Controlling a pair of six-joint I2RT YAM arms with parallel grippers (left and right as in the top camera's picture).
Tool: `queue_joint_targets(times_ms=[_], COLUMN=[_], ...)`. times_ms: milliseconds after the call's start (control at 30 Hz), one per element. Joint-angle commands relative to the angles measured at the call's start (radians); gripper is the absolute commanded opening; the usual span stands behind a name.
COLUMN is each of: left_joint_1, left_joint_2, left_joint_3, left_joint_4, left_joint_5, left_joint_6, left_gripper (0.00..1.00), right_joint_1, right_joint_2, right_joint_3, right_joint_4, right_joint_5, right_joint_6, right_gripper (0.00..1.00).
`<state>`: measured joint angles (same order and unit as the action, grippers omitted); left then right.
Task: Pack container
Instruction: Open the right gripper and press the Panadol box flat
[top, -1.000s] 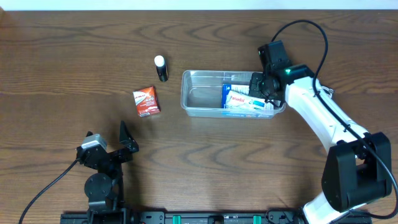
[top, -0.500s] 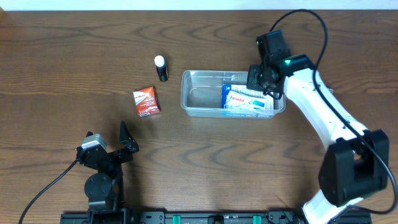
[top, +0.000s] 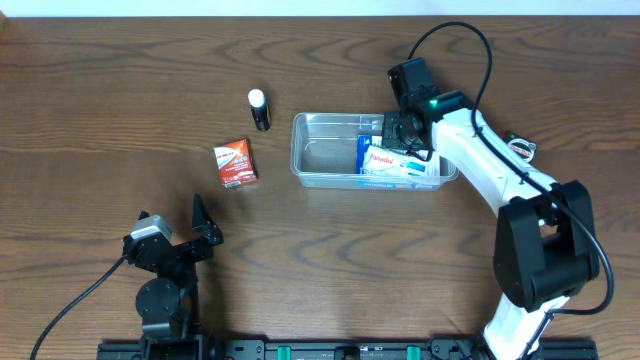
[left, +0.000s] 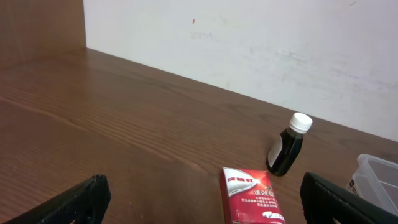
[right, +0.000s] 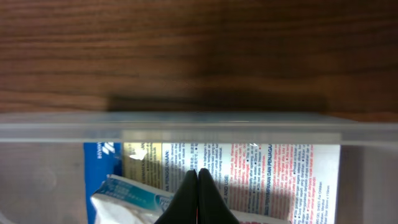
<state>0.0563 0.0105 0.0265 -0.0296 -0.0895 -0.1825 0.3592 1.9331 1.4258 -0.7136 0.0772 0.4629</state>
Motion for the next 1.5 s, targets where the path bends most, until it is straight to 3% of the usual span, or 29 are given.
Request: queue_joint_targets(times_ms=[0,533,1467], left_joint_1=[0.002,0.002,0.002], left_joint_2=[-0.006,-0.006,-0.006], left_joint_3=[-0.023,-0.023,-0.023], left_joint_4=[-0.034,-0.034,-0.034], left_joint_5=[-0.027,-0.027,-0.027], left_joint_6=[0.006,0.006,0.006], left_gripper=[0.98,0.98,0.98], right_joint_1=[0.01,0.013,0.014], right_joint_2=[0.04,0.051,0.053], right_joint_3=[0.014,0.118,0.117], right_joint_4=[-0.006,-0.164,-0.261], right_joint_5=[0.01,-0.052,-0.131], right_joint_6=[-0.011,-0.027,-0.035], right_gripper=[0.01,0.01,0.01])
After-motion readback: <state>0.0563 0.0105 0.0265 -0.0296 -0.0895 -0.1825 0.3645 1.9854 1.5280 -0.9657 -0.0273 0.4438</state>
